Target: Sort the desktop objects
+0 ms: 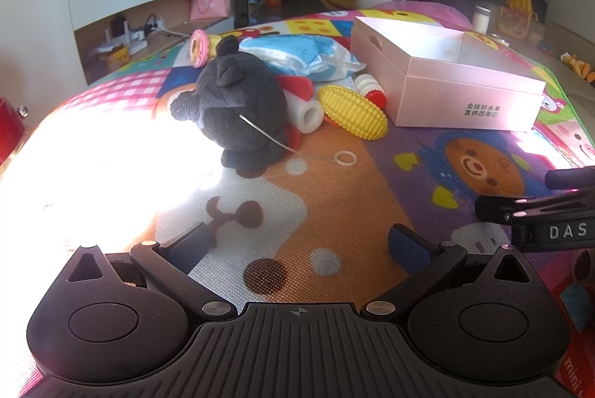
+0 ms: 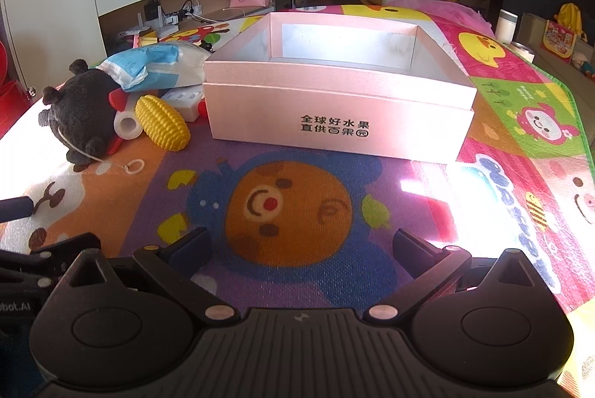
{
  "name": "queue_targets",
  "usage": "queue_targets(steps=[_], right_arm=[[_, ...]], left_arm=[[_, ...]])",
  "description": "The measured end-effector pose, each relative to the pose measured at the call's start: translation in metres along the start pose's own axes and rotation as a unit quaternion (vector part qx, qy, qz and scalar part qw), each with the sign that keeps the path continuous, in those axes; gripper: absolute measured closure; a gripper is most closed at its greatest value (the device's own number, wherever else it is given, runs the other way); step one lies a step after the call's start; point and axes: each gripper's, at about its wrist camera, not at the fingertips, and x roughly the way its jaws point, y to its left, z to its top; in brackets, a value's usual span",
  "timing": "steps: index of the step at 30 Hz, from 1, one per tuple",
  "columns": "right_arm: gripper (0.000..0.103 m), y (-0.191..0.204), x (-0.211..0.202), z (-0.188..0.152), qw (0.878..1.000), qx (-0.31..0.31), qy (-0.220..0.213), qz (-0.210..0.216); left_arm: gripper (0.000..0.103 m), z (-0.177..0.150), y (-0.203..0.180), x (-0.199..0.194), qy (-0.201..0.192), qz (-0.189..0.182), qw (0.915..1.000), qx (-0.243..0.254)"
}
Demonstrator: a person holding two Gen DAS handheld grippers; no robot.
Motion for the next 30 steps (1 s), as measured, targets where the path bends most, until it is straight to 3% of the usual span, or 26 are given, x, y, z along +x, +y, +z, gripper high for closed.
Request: queue_targets(steps=[19,24,30], right_arm=[[0.000,0.002,-0.011,-0.012,1.000,0.003,-0.011,-0.007],[0.000,0.002,-0.011,-0.012,1.000,0.003,-0.011,-0.008],[0.000,0.002,-0.012,-0.012,1.000,0.002,-0.010,-0.008]], left_arm=[[0.000,0.000,0.003,-0.002,0.003,-0.005,1.0000,-0.001],[0.000,0.003,0.013,-0.006,-0.012,0.000,0.9996,-0.024],[0.000,0.019,0.014,-0.007,-0.042,0.012,0.9990,0.008]])
